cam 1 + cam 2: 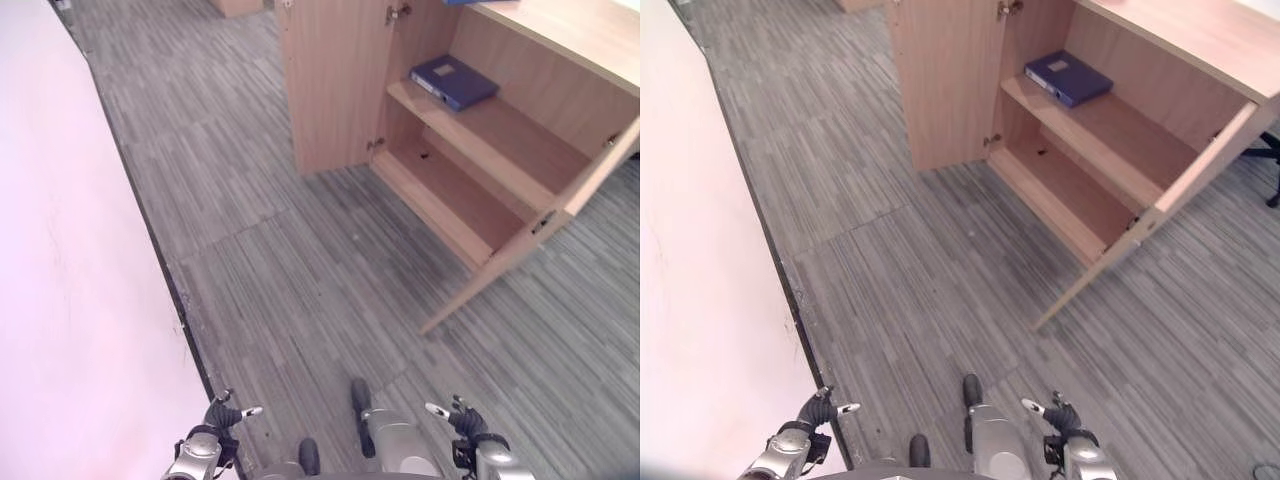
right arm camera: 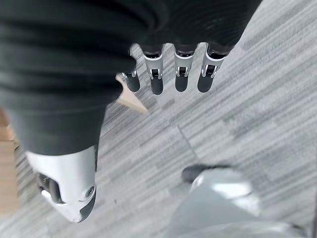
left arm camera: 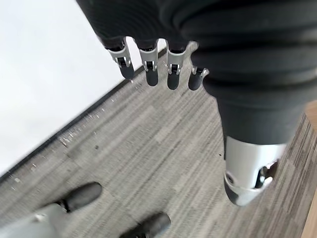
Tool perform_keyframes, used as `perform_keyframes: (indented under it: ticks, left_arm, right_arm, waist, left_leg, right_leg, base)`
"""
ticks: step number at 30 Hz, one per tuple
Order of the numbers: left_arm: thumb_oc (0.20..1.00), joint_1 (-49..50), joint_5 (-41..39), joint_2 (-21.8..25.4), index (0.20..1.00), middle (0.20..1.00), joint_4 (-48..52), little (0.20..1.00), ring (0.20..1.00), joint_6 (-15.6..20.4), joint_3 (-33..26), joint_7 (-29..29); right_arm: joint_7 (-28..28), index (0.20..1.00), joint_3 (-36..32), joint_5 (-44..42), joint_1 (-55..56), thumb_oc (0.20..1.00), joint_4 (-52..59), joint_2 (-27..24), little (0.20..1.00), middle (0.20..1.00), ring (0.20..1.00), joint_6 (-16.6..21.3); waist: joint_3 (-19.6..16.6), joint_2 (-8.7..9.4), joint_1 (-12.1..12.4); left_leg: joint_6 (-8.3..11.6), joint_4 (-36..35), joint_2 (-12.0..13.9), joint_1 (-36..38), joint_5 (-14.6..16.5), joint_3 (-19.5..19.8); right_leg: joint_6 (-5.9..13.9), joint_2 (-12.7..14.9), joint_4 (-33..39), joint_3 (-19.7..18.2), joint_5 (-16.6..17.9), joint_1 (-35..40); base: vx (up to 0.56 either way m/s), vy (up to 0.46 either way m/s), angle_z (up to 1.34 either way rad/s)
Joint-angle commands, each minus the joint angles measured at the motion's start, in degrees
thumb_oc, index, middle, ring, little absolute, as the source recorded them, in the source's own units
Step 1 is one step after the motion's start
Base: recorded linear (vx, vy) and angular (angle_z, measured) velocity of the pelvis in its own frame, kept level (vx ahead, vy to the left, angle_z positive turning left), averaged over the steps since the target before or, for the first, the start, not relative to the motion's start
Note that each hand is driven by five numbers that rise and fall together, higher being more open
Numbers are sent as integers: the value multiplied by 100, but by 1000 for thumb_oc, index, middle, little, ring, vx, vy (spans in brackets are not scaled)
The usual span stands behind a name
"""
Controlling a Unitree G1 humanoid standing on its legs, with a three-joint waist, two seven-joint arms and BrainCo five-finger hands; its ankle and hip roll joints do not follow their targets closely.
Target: Put the empty folder in the office cabinet
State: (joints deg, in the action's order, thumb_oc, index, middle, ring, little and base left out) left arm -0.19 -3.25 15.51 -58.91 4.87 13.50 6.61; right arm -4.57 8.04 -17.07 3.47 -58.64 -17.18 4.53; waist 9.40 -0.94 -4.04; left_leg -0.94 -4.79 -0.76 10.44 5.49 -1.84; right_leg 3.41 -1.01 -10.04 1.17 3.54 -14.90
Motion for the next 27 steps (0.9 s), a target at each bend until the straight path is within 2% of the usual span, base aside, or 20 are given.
perform_keyframes:
  ticks: [1,3,4,5,7,8,9,10,11,13,14,16,17,19,22,23,24,26,27]
  left_arm:
    - [1000,-166,131,88,1000,1000,100,1000,1000,159,-116,-8]
    - [1000,-141,61,7,1000,1000,118,1000,1000,173,-134,-51]
    - [1000,-139,61,6,1000,1000,120,1000,1000,172,-133,-51]
    - [1000,-163,-34,-29,1000,1000,133,1000,1000,173,-133,-69]
    - [1000,-233,-146,-59,1000,1000,188,1000,1000,182,-114,-82]
    - [1000,-247,-118,-71,1000,1000,200,1000,1000,182,-96,-80]
    - [1000,-236,-134,-119,1000,1000,190,1000,1000,175,-86,-53]
    - [1000,-216,-165,-147,1000,1000,179,1000,1000,172,-85,-62]
    - [1000,-214,-166,-147,1000,1000,179,1000,1000,172,-82,-62]
    - [1000,-165,-162,-149,1000,1000,203,1000,1000,170,-60,-87]
    - [1000,-139,-123,-131,1000,1000,201,1000,1000,170,-28,-95]
    - [1000,-137,-74,-134,1000,1000,138,1000,1000,173,5,-85]
    - [1000,-137,-74,-136,1000,1000,134,1000,1000,175,7,-84]
    - [1000,-132,-89,-156,1000,1000,119,1000,1000,188,9,-69]
    - [1000,-115,-118,-180,1000,1000,94,1000,1000,210,-13,-66]
    - [1000,-67,-181,-183,1000,1000,125,1000,1000,218,-78,-50]
    - [1000,-66,-181,-182,1000,1000,126,1000,1000,218,-79,-51]
    - [1000,-7,-264,-204,1000,1000,101,1000,1000,220,-162,3]
    - [1000,-8,-264,-205,1000,1000,99,1000,1000,222,-163,4]
  right_arm:
    - [-15,1000,-158,-257,-63,1000,139,-247,1000,1000,1000,190]
    - [6,1000,-202,-276,-17,1000,98,-266,1000,1000,1000,189]
    - [6,1000,-203,-276,-14,1000,99,-269,1000,1000,1000,188]
    - [16,1000,-212,-284,-18,1000,121,-304,1000,1000,1000,201]
    - [7,1000,-211,-285,-70,1000,102,-354,1000,1000,1000,185]
    - [5,1000,-211,-289,-89,1000,95,-379,1000,1000,1000,171]
    - [4,1000,-217,-292,-104,1000,34,-428,1000,1000,1000,144]
    - [6,1000,-220,-299,-100,1000,-2,-432,1000,1000,1000,130]
    - [7,1000,-221,-299,-97,1000,-3,-432,1000,1000,1000,131]
    - [3,1000,-258,-295,-66,1000,-5,-450,1000,1000,1000,108]
    - [10,1000,-271,-288,-34,1000,19,-474,1000,1000,1000,109]
    - [1,1000,-266,-260,-34,1000,-3,-480,1000,1000,1000,98]
    - [1,1000,-267,-259,-31,1000,-2,-480,1000,1000,1000,98]
    - [-14,1000,-260,-256,-37,1000,-22,-466,1000,1000,1000,91]
    - [-39,1000,-245,-213,-43,1000,-58,-432,1000,1000,1000,86]
    - [-40,1000,-198,-128,-94,1000,-127,-446,1000,1000,1000,61]
    - [-40,1000,-197,-127,-95,1000,-128,-445,1000,1000,1000,61]
    - [-22,1000,-149,-51,-216,1000,-222,-453,1000,1000,1000,27]
    - [-22,1000,-149,-51,-218,1000,-223,-453,1000,1000,1000,27]
  waist:
    - [-147,-22,9]
    - [-173,-96,-29]
    - [-168,-99,-37]
    - [-140,-112,-64]
    - [-29,-21,-72]
    - [8,44,-72]
    - [46,146,-22]
    - [37,177,11]
    - [46,173,21]
    - [10,190,94]
    - [-36,126,156]
    - [-70,48,227]
    - [-63,57,224]
    - [-76,9,324]
    - [-15,42,441]
    - [34,10,527]
    - [42,17,532]
    - [64,-28,649]
    - [69,-23,658]
  left_leg:
    - [431,615,54,-233,244,-21]
    - [575,850,154,-242,175,-80]
    - [578,860,156,-242,181,-72]
    - [701,1185,179,-344,17,-107]
    - [874,2147,174,-795,-339,-169]
    - [894,2617,195,-1056,-425,-193]
    - [835,3041,382,-1391,-502,-426]
    - [804,2938,526,-1511,-554,-521]
    - [803,2958,532,-1502,-532,-529]
    - [765,2417,754,-1492,-548,-612]
    - [837,1665,871,-1472,-671,-456]
    - [966,1031,916,-1536,-982,-190]
    - [968,1003,904,-1506,-990,-191]
    - [1061,650,973,-1802,-1304,21]
    - [1127,340,959,-2046,-1355,160]
    - [1181,307,1017,-2179,-1390,349]
    - [1180,306,1013,-2166,-1385,339]
    - [1281,436,1206,-2276,-1486,514]
    - [1281,439,1204,-2268,-1480,502]
  right_leg:
    - [427,42,515,-197,-391,847]
    - [352,66,535,-106,-478,1003]
    - [350,66,539,-98,-478,1013]
    - [311,66,511,-74,-513,1092]
    - [220,163,441,-75,-571,1147]
    - [168,216,432,-98,-606,1193]
    - [128,347,429,-129,-676,1359]
    - [129,418,438,-129,-716,1434]
    - [131,413,431,-137,-729,1444]
    - [165,500,432,-142,-806,1549]
    - [201,481,449,-183,-889,1609]
    - [241,464,479,-270,-1004,1726]
    - [242,475,472,-267,-1023,1741]
    - [271,488,532,-415,-1117,1937]
    - [317,577,589,-652,-1286,2251]
    - [337,599,594,-876,-1384,2393]
    - [337,606,589,-882,-1391,2399]
    - [433,708,705,-1207,-1457,2580]
    - [434,715,708,-1217,-1458,2584]
  base:
    - [344,-156,22]
    - [187,-99,-7]
    - [94,-90,-6]
    - [46,-98,-2]
    - [64,-140,6]
    - [144,-156,17]
    - [176,-105,13]
    - [156,-53,4]
    - [130,21,-3]
    - [204,63,-12]
    - [259,105,-27]
    - [211,88,-27]
    - [172,61,-32]
    - [226,53,-48]
    - [264,70,-49]
    - [226,98,-52]
    - [210,133,-64]
    - [212,188,-97]
    - [222,212,-109]
